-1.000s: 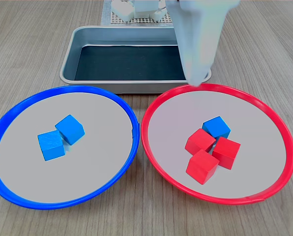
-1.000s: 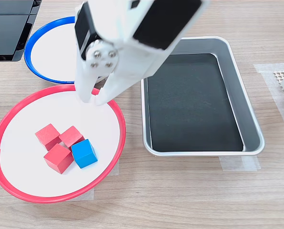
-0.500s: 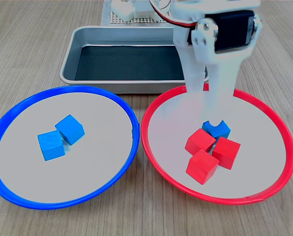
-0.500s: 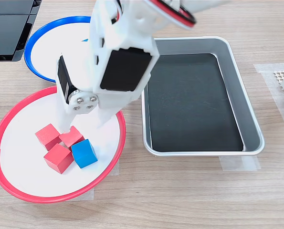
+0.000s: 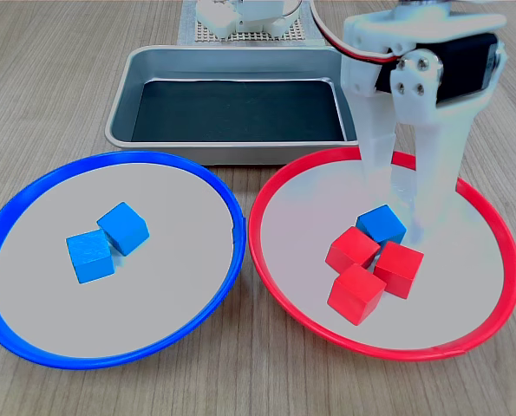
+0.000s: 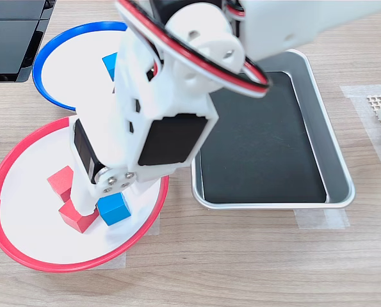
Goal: Relocate any blue block in the red dish to the blue dish, correcting any misplacements.
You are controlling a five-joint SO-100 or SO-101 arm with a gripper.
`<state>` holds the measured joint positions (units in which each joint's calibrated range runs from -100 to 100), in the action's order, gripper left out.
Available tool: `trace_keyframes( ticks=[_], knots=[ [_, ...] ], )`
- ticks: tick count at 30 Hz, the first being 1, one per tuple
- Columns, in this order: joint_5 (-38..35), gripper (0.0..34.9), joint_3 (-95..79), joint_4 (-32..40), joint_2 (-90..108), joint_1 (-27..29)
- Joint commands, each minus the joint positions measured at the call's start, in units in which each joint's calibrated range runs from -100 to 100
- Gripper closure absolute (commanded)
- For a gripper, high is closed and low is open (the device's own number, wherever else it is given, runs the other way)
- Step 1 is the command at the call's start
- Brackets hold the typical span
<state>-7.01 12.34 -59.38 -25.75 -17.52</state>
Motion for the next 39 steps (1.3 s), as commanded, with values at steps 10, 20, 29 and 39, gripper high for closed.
trace_keyframes(
  ticks=[10,20,29,39],
  knots=[
    [-1.5,22.2,3.4,-4.5,-1.8,1.8],
    [-1.4,20.8,7.3,-1.7,-4.5,1.4],
    [-1.8,20.9,7.6,-1.5,-6.5,2.2],
    [-2.1,22.0,4.9,-4.7,-5.0,1.2]
  ],
)
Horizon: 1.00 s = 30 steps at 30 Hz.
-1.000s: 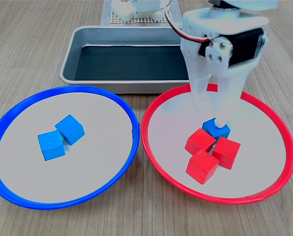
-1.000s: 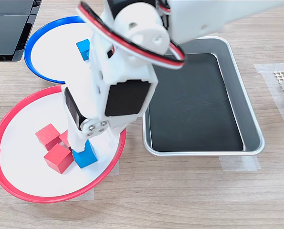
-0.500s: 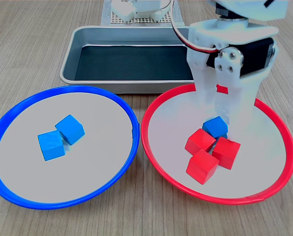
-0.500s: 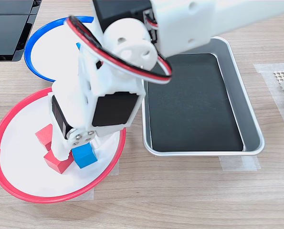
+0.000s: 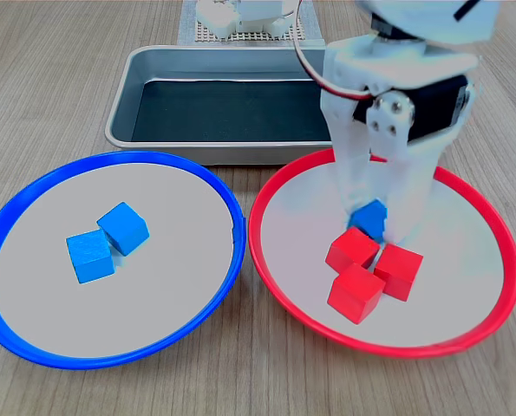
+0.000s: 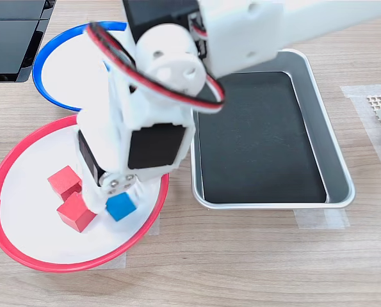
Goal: Relocate any blue block in the red dish to the blue dish, correcting any misplacements.
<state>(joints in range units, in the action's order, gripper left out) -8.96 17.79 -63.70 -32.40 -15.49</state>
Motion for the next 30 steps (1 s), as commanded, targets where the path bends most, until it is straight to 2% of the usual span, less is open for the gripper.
trace_keyframes(
  ticks=[1,23,30],
  knots=[
    [-0.1,22.0,-0.6,-0.4,1.7,-1.0],
    [0.3,22.4,2.5,1.5,-0.1,0.9],
    [0.1,23.9,3.7,1.8,-0.7,1.4]
  ],
)
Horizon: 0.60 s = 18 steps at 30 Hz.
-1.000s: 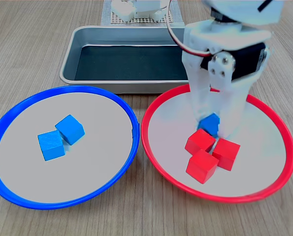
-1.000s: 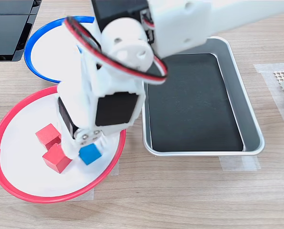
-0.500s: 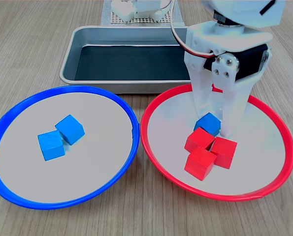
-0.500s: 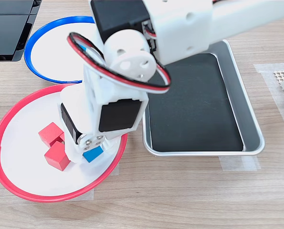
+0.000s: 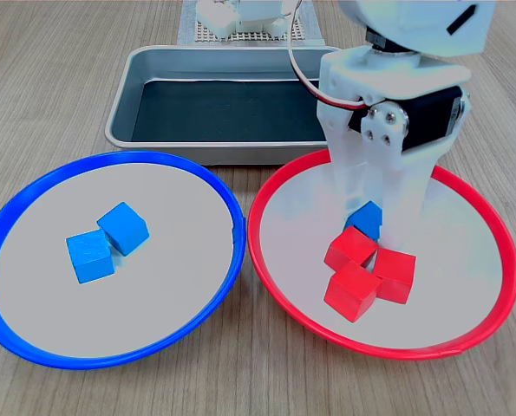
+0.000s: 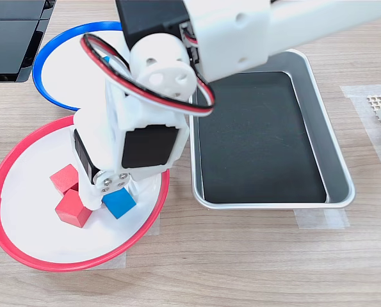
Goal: Relocate any blue block in the red dish to the blue dish, correcting any misplacements.
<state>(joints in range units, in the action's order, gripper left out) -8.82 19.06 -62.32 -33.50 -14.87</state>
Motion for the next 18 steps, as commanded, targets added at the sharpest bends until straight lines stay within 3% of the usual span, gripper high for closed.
trace_keyframes(
  ticks=[1,3,9,18],
  knots=[
    [0.0,24.1,2.2,0.5,0.4,0.8],
    [-0.1,25.2,2.0,0.2,0.5,0.8],
    [-0.2,33.8,1.6,0.2,0.9,0.9],
    [0.3,34.8,2.1,0.3,1.1,0.6]
  ],
)
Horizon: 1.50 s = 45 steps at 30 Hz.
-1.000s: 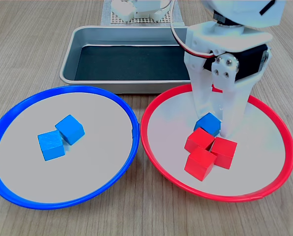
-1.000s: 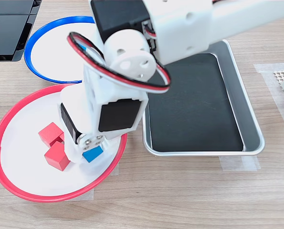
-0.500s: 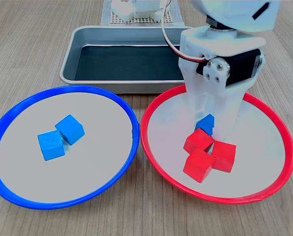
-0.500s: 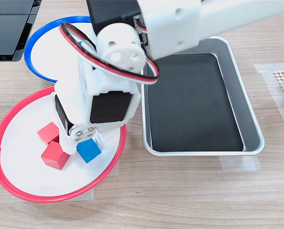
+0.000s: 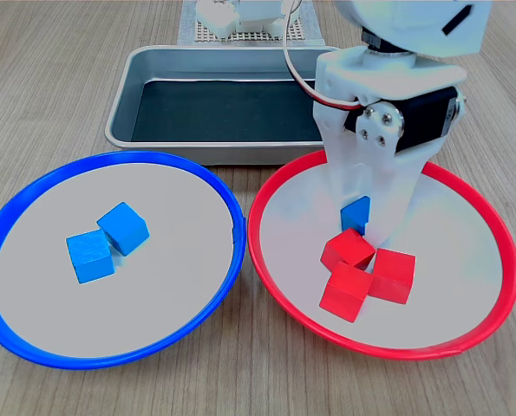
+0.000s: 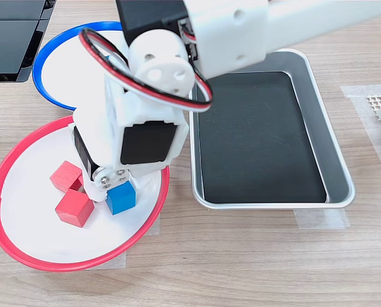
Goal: Relocate any blue block in the red dish to the blue dish, correcting any misplacements.
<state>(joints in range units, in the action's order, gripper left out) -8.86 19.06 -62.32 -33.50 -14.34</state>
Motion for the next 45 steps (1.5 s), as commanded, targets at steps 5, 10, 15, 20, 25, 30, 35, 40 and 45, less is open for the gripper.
trace_keyframes(
  ticks=[5,10,15,20,25,30,35,40,45],
  knots=[
    [2.3,34.8,5.6,-0.6,4.0,-2.4],
    [4.1,34.8,7.1,-0.4,9.1,-5.6],
    [4.3,34.8,2.5,1.4,16.2,-4.1],
    [3.4,34.8,-5.2,7.1,22.8,3.7],
    [2.6,34.8,-6.3,9.8,24.9,12.8],
    [2.3,34.8,-9.3,13.0,25.0,19.0],
    [2.1,34.8,-10.7,12.7,23.1,22.0],
    [2.1,34.8,-8.4,8.8,18.5,23.5],
    [2.4,34.8,-2.4,6.4,12.3,23.6]
  ],
)
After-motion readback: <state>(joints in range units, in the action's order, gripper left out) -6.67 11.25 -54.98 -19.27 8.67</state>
